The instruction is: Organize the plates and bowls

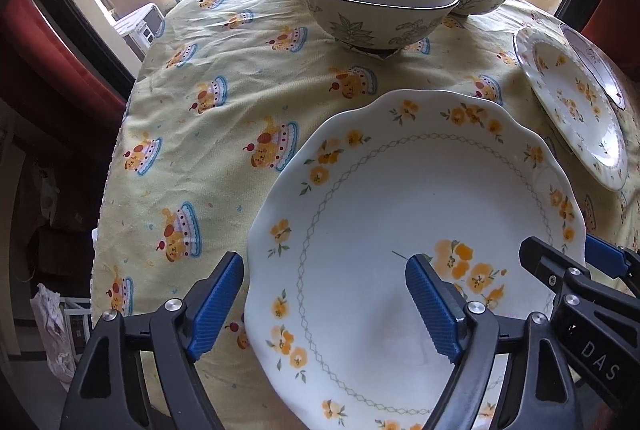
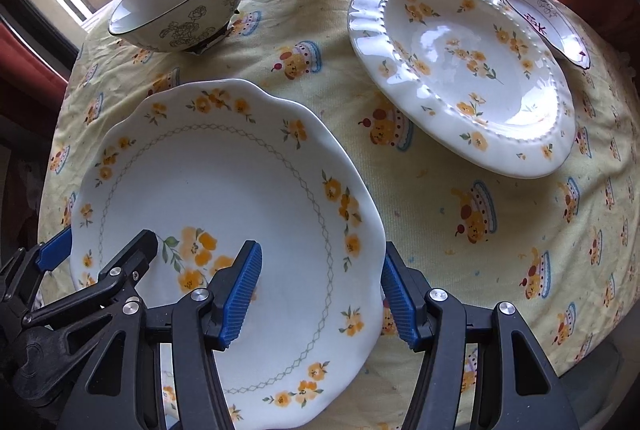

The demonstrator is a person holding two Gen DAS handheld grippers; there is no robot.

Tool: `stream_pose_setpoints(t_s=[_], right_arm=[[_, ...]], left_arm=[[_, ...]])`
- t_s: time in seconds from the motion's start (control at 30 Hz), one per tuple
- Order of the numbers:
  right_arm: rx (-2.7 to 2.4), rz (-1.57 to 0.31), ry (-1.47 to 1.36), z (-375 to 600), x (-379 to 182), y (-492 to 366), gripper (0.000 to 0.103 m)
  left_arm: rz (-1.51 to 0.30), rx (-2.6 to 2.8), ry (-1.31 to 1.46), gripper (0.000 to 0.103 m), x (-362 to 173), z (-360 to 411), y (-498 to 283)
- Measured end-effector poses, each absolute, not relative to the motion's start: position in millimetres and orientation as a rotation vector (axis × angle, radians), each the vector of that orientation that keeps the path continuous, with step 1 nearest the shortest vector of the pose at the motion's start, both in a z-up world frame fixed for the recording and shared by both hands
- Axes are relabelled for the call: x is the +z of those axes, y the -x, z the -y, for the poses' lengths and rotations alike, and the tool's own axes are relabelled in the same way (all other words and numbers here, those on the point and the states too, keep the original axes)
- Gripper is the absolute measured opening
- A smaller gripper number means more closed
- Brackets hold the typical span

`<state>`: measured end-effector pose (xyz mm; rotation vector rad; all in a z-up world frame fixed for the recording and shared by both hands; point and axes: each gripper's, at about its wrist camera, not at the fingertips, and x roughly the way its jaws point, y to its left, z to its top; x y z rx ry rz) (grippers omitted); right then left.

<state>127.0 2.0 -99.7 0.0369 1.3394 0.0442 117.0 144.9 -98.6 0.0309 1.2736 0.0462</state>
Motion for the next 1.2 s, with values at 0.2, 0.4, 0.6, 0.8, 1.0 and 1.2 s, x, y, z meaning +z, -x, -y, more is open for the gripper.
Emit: stream_pose_setpoints(t_s=[0.2, 0.4, 0.6, 0.8, 1.0, 1.2], right_arm=[[0.034, -1.29, -0.066, 9.5, -66.6, -124.7, 0.078], [0.014, -1.227, -0.048, 19.9, -35.0, -127.8, 0.08], [0.003, -1.164, -0.05, 40.2, -17.7, -129.3, 0.08], [0.001, -1.14, -0.036, 68.2, -7.2, -140.5, 0.08], [0.032, -1.123, -0.001, 97.6, -2.5, -161.3, 0.08], [0.057, -1.115, -0.004, 129.2, -3.1, -189.2, 0.08]], left_arm=[[-1.253, -0.012, -0.056, 0.094, -72.5, -131.8, -109.6], [-1.196, -0.055, -0.022, 0.096, -44.8, -113.4, -113.2], [-1.142, -0.062, -0.021, 0.096, -28.0, -90.6, -125.4], [-1.131, -0.041, 0.017, 0.096, -24.0, -64.5, -137.4], [-1.116, -0.001, 0.034, 0.094, -19.4, -34.7, -154.1], [-1.105, 0.033, 0.032, 0.092, -19.5, -3.7, -178.1]])
